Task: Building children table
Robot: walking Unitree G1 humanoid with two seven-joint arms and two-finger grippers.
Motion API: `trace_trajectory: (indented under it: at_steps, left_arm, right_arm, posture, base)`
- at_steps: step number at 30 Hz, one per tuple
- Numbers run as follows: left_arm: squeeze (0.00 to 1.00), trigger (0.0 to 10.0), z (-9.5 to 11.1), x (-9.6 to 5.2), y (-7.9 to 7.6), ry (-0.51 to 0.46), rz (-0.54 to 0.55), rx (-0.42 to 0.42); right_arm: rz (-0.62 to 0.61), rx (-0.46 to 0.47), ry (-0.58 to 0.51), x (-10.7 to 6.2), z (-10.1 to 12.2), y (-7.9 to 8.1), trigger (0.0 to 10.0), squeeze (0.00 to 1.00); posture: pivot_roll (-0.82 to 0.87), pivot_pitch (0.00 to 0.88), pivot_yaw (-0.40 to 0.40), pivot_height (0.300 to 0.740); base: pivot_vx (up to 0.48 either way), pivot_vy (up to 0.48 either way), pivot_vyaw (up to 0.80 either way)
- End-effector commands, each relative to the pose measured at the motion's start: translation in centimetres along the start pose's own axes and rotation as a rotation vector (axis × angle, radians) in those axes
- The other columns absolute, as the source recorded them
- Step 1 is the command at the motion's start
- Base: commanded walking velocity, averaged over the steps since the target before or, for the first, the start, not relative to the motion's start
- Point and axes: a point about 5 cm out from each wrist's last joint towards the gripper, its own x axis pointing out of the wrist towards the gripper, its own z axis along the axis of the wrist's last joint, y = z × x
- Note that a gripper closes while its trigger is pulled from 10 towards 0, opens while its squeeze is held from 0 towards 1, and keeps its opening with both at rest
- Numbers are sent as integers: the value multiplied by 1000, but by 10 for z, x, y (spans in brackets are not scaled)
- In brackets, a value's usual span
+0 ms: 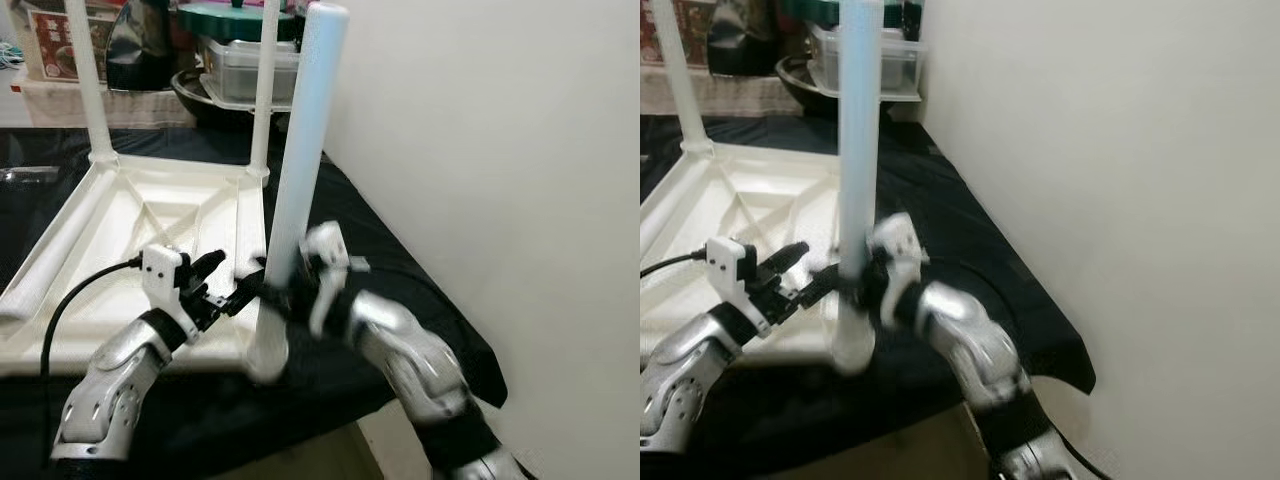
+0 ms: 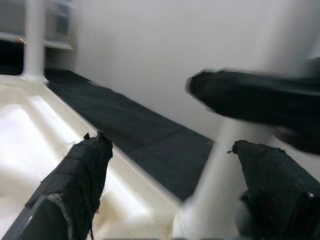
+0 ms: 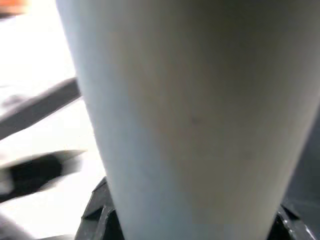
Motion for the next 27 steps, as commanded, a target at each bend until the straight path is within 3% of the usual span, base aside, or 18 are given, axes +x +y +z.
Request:
trace_trajectory:
  at_steps: [1, 2, 3, 7, 8, 9, 10, 11, 12, 13, 14, 15, 19, 21, 22, 24, 25, 27]
  left_arm:
    - [0, 10000, 1, 0, -3, -4, -16, -5]
    - [0, 10000, 1, 0, -3, -4, -18, -5]
    - [0, 10000, 1, 0, -3, -3, -18, -6]
    - [0, 10000, 1, 0, -3, -2, -19, -5]
    - [0, 10000, 1, 0, -2, -2, -19, -5]
    - [0, 10000, 1, 0, -2, -2, -19, -5]
    - [0, 10000, 1, 0, -2, 0, -20, -5]
    - [0, 10000, 1, 0, -2, 0, -20, -5]
    - [0, 10000, 1, 0, -2, 1, -20, -4]
    - [0, 10000, 1, 0, -1, 2, -20, -3]
    - [0, 10000, 1, 0, -1, 2, -20, -3]
    - [0, 10000, 1, 1, -1, 4, -20, -3]
    - [0, 10000, 1, 1, -1, 5, -20, -2]
    - [0, 10000, 1, 1, -1, 5, -19, -2]
    - [0, 10000, 1, 1, -1, 5, -19, -2]
    - [0, 10000, 1, 2, 0, 5, -17, -2]
    - [0, 10000, 1, 2, 0, 5, -17, -2]
    - [0, 10000, 1, 2, 0, 4, -17, -1]
  right_arm:
    - [-398, 73, 159, -16, -34, -53, 0, 0]
    - [-611, 83, 173, -27, -38, -74, 0, 0]
    - [-738, 85, 183, -36, -41, -85, 0, 0]
    - [-800, 54, 173, -45, -39, -89, 0, 0]
    - [-731, 74, 160, -41, -38, -80, 10000, 0]
    - [-731, 74, 160, -41, -38, -80, 10000, 0]
    - [-594, 105, 98, -35, -33, -65, 10000, 0]
    - [-594, 105, 98, -35, -33, -65, 10000, 0]
    - [-457, 126, 33, -30, -26, -50, 10000, 1000]
    - [-321, 147, -18, -26, -18, -37, 10000, 1000]
    - [-321, 147, -18, -26, -18, -37, 10000, 1000]
    - [-201, 139, -63, -24, -9, -27, 10000, 0]
    - [-137, 131, -82, -22, -3, -22, 10000, 0]
    - [115, 103, -145, -26, 14, -8, 10000, 0]
    - [115, 103, -145, -26, 14, -8, 10000, 0]
    - [391, 60, -166, -39, 25, 9, 10000, 0]
    - [391, 60, -166, -39, 25, 9, 10000, 0]
    - [512, 31, -158, -46, 27, 18, 10000, 0]
  posture:
    - [147, 0, -188, 740]
    - [147, 0, -188, 740]
    - [147, 0, -188, 740]
    - [146, 0, -183, 740]
    - [140, 0, -176, 740]
    - [140, 0, -176, 740]
    - [142, 0, -177, 740]
    - [142, 0, -177, 740]
    - [143, 0, -177, 740]
    - [142, 0, -175, 740]
    - [142, 0, -175, 740]
    - [142, 0, -175, 740]
    - [141, 0, -176, 740]
    - [143, 0, -178, 740]
    - [143, 0, -178, 740]
    - [144, 0, -179, 740]
    - [144, 0, -179, 740]
    - [144, 0, -179, 740]
  base:
    - [0, 0, 0]
    - [0, 0, 0]
    - [0, 0, 0]
    - [0, 0, 0]
    - [0, 0, 0]
    - [0, 0, 0]
    - [0, 0, 0]
    - [0, 0, 0]
    - [0, 0, 0]
    - [0, 0, 0]
    - [0, 0, 0]
    - [0, 0, 0]
    - [0, 0, 0]
    - [0, 0, 0]
    - [0, 0, 0]
    - [0, 0, 0]
    - [0, 0, 0]
    - [0, 0, 0]
